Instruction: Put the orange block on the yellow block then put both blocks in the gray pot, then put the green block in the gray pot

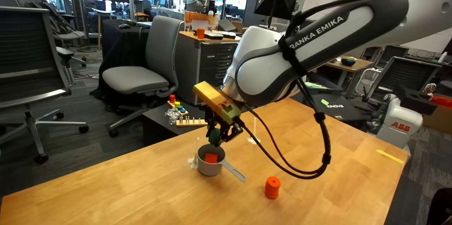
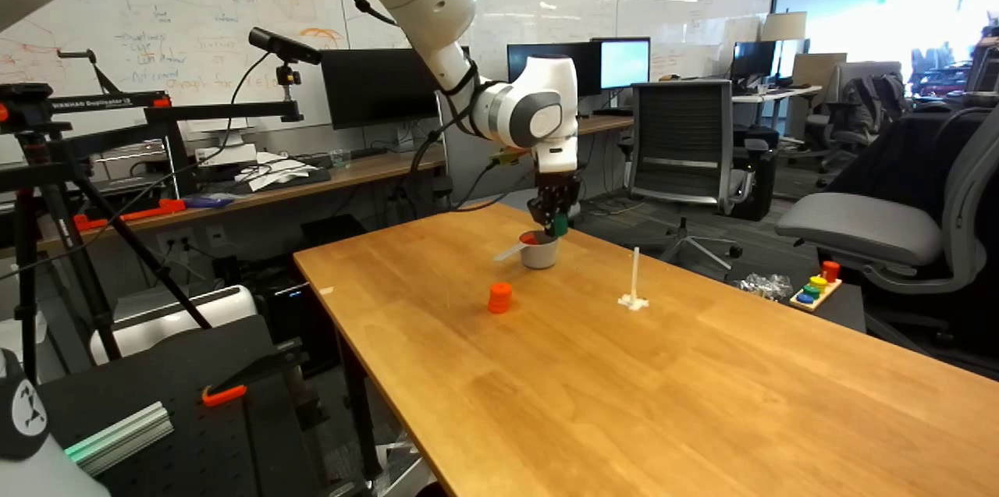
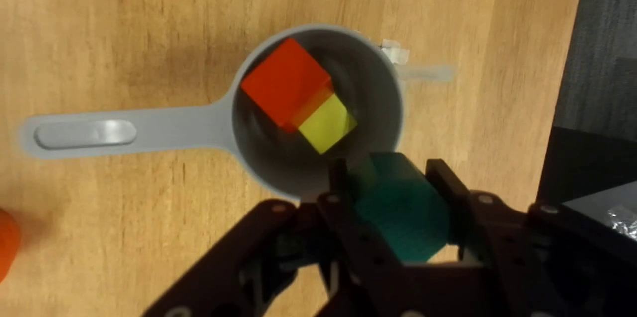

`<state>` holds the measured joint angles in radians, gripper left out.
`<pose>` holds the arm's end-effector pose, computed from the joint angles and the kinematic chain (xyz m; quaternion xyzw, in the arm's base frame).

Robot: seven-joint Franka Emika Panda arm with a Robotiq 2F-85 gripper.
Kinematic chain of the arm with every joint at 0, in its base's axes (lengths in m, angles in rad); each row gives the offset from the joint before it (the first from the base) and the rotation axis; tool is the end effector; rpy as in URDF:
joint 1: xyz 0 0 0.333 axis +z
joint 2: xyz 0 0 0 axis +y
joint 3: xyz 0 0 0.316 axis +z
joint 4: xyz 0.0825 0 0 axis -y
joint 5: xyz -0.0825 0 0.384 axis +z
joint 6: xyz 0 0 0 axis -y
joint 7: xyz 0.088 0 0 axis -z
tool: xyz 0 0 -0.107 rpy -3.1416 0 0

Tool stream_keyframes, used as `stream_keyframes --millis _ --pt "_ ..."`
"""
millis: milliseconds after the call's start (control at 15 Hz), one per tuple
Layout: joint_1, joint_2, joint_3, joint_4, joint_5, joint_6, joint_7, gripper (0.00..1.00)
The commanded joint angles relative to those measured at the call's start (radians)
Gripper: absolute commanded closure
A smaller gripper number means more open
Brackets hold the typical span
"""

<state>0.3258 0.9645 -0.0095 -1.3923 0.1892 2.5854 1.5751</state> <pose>0.7097 0.2304 0.1474 -0.7577 0.6403 -0.0219 0.1244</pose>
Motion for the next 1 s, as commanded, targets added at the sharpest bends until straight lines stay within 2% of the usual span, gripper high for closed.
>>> stream_keyframes --millis 0,733,800,867,933 --pt "-0.008 -0.069 0.024 -0.084 0.018 0.045 0.007 0.83" --pt "-0.016 -0.084 0.036 -0.139 0.02 0.072 -0.009 0.83" --pt "-0.015 -0.086 0.037 -0.141 0.022 0.072 -0.004 0.33" --pt "-0.013 -0.088 0.037 -0.143 0.017 0.073 -0.011 0.32" --pt "-0.014 -0.089 0.039 -0.145 0.017 0.073 -0.015 0.26"
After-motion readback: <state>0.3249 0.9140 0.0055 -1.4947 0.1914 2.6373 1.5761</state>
